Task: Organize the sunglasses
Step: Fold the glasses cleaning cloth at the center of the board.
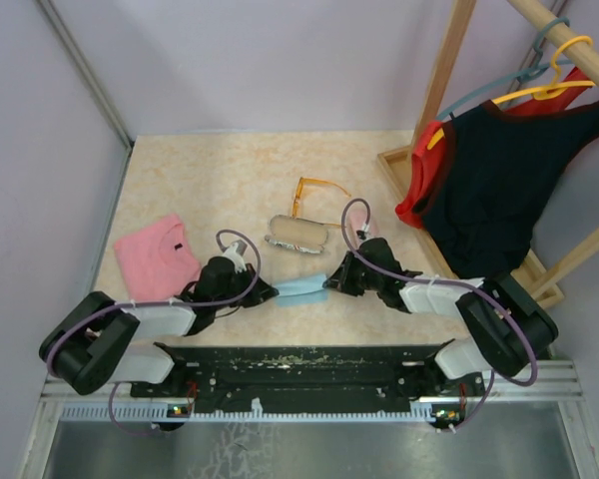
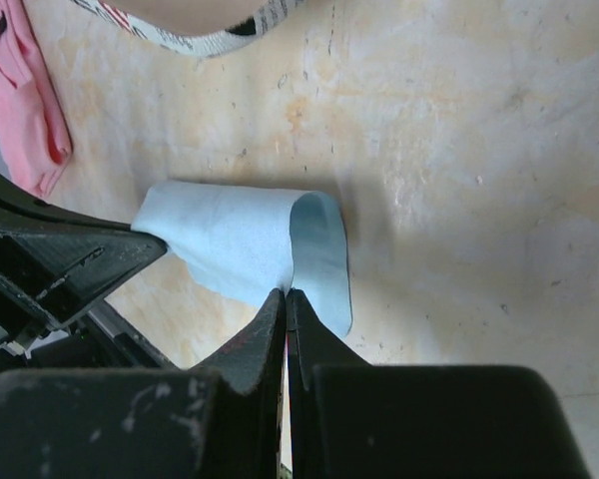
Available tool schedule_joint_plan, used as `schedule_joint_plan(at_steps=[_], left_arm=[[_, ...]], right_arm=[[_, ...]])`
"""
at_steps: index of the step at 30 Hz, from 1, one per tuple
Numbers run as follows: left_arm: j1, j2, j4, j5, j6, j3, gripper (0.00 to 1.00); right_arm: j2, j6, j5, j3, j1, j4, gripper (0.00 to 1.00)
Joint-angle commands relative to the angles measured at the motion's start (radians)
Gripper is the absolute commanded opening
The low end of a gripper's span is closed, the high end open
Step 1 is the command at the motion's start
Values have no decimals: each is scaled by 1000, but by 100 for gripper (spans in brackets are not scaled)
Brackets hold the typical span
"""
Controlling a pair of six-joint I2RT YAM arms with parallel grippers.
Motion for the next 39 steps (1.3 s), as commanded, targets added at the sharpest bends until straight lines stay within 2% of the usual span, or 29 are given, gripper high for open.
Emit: schedule_joint_plan(at_steps=[1, 21, 31, 39], left_arm=[[7, -30, -3, 26, 2, -28, 1], [5, -34, -2, 64, 1, -56, 1], [5, -17, 4, 60, 4, -60, 2], [5, 8, 14, 62, 3, -47, 9]], right_arm=[[-55, 19, 15, -22, 26, 17, 0], [-66, 26, 55, -49, 58, -9, 0], [-19, 24, 52, -41, 58, 14, 0], [-3, 16, 47, -39, 58, 13, 0]])
